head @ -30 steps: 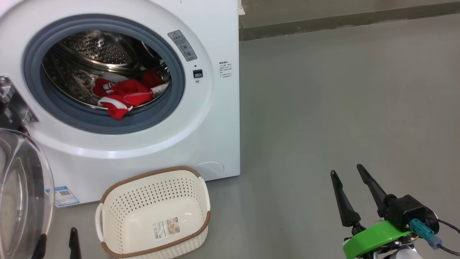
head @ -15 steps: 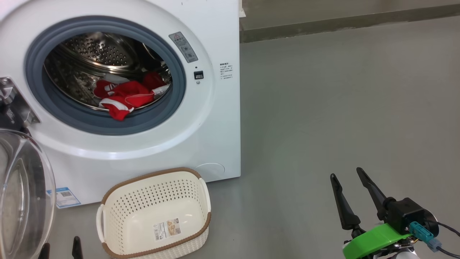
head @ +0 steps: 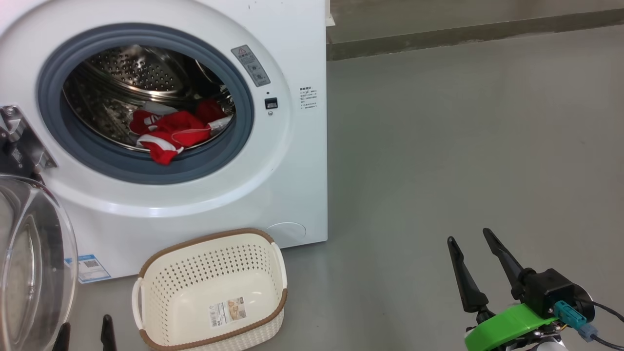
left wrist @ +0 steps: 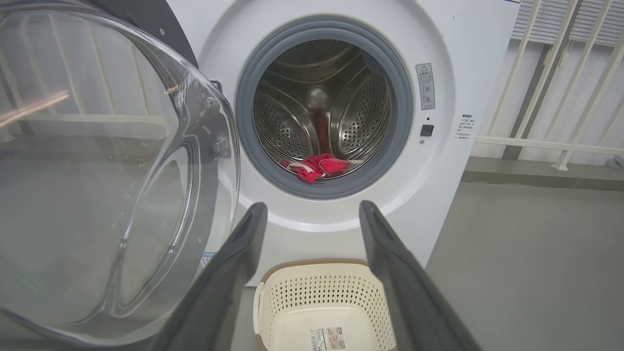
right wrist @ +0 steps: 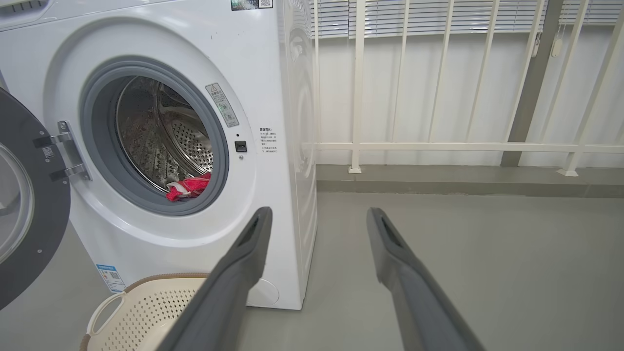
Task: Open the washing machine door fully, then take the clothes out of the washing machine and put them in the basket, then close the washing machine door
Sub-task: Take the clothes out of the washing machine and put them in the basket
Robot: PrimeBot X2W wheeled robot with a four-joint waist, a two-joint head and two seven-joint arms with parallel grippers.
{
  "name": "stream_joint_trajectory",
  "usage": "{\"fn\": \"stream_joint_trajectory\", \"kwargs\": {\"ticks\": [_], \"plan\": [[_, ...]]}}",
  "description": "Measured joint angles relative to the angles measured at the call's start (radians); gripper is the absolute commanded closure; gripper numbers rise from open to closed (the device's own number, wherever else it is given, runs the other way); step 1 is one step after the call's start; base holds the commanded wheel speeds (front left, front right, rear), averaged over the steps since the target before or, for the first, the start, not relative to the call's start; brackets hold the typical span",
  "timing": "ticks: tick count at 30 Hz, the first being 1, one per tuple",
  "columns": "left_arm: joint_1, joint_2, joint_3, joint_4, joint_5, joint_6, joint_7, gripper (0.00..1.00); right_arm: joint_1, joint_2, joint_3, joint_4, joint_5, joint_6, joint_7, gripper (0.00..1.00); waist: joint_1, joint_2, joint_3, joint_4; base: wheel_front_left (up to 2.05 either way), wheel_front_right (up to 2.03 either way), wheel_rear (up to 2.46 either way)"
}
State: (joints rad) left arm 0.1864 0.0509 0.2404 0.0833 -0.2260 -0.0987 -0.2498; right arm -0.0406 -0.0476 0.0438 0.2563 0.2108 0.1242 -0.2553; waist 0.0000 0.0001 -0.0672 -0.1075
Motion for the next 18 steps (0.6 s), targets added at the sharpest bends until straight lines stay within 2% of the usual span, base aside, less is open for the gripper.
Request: {"fn": "stream_joint_trajectory", "kwargs": {"ticks": [4, 9, 18], "plan": [[0.0, -0.002, 0.001, 0.01, 0.025, 0.005, 0.0, 0.0, 0.0, 0.0, 0.001, 0.0, 0.0, 0.0, 0.0, 0.0, 0.0, 0.0, -0.001, -0.003, 0.05, -0.06, 0.01], [0.0, -0.003, 0.003, 0.013, 0.044, 0.033, 0.0, 0.0, 0.0, 0.0, 0.003, 0.0, 0.0, 0.0, 0.0, 0.0, 0.0, 0.0, -0.001, -0.006, 0.58, -0.58, 0.0], [0.0, -0.003, 0.001, 0.013, 0.044, 0.038, 0.0, 0.0, 0.0, 0.0, 0.007, 0.0, 0.001, 0.0, 0.0, 0.0, 0.0, 0.0, 0.008, -0.011, 1.53, -1.53, 0.0]]}}
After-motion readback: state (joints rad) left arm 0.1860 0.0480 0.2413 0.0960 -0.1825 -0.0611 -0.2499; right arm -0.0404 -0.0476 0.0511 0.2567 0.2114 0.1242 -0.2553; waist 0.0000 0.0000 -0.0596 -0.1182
